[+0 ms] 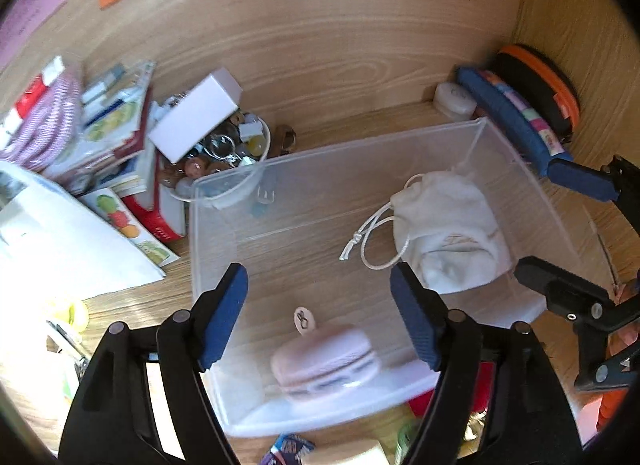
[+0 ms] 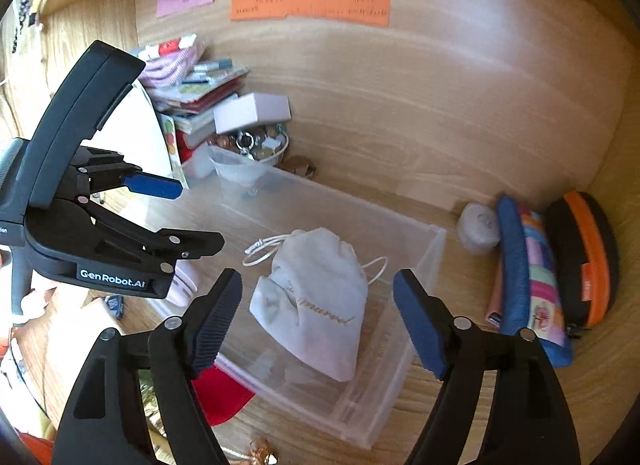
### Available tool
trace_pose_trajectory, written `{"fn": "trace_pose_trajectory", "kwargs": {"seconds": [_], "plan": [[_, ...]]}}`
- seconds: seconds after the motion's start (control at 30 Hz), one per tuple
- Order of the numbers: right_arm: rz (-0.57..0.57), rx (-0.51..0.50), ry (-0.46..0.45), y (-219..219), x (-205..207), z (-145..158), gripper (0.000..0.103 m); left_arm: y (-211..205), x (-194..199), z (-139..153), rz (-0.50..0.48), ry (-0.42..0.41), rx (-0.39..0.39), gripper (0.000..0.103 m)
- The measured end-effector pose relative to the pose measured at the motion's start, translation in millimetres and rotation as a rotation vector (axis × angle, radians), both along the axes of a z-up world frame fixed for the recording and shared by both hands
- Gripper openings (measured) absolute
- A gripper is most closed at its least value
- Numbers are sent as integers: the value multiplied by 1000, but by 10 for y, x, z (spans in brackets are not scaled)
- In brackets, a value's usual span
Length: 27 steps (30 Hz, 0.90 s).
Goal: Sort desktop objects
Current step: 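Open both grippers to drop the compact and pouch into the bin, then grasp the cream plastic tub with the left gripper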
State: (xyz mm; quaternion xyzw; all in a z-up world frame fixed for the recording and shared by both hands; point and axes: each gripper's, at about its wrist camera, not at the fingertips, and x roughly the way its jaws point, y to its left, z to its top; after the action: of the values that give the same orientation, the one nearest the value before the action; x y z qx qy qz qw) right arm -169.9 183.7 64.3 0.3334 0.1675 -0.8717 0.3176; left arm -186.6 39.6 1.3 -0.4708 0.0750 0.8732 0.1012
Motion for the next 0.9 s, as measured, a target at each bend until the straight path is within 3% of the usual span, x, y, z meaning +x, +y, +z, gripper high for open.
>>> {"fn": "trace_pose_trajectory", "kwargs": {"seconds": [0.57, 0.9], "plan": [[-11, -97, 99, 363, 810, 402, 82, -204, 892, 492, 50, 174, 63, 91], [-50, -145, 125, 613, 1180, 322, 86, -433, 1342, 403, 108, 227, 114, 95]]}}
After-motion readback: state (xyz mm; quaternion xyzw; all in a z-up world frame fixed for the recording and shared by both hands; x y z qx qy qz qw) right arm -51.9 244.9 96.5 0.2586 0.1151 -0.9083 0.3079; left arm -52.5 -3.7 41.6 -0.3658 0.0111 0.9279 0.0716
